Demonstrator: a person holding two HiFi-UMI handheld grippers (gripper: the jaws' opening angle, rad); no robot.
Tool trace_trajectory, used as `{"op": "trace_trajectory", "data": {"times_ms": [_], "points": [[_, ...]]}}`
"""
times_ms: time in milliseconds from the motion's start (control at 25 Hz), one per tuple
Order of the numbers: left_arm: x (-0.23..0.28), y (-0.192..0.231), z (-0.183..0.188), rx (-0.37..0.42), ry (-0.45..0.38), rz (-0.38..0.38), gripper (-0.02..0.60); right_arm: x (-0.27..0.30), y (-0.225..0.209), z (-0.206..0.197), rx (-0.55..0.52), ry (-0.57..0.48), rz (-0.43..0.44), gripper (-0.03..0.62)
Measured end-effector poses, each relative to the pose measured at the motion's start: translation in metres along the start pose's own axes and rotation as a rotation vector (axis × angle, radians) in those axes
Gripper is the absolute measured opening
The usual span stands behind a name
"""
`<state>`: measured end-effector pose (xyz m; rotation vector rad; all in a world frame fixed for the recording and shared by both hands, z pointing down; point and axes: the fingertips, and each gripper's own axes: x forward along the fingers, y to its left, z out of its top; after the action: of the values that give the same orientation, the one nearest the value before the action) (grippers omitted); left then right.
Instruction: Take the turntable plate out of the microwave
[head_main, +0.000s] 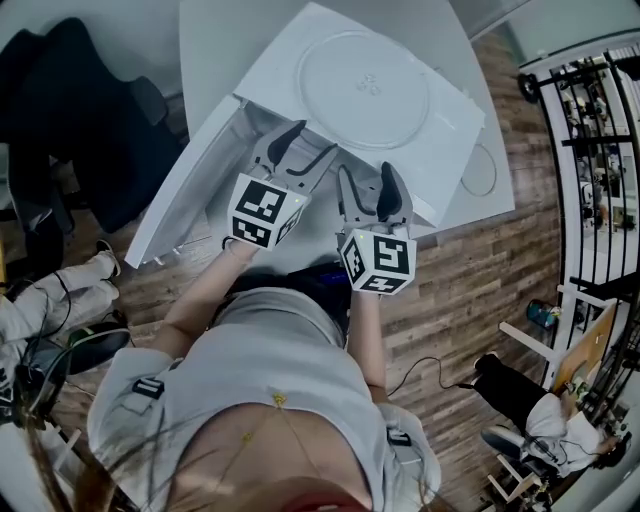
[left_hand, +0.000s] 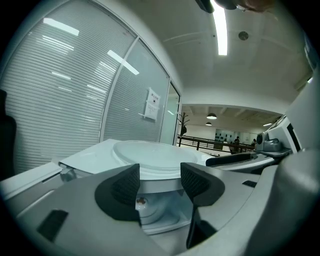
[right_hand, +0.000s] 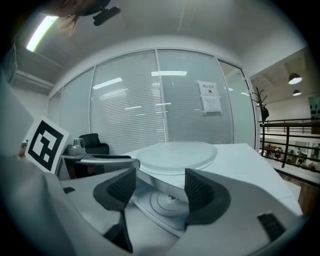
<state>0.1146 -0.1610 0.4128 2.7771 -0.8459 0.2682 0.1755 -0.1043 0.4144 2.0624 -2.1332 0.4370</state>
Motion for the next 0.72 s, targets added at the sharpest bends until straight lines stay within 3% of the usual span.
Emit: {"op": "trace_trajectory", "data": {"times_ms": [520,720], "points": [[-0.024,-0.013,-0.002,0.015,-0.025,-0.04,0.255,-0.017,0.001,0.003,-0.001,-0.041,0.013,0.295],[-0.035,-0.032,-0.002,0.074,-0.028,-0.093,0.253,-0.032,0.001,0.002,-0.017,-0.066,0.019,0.221]]}}
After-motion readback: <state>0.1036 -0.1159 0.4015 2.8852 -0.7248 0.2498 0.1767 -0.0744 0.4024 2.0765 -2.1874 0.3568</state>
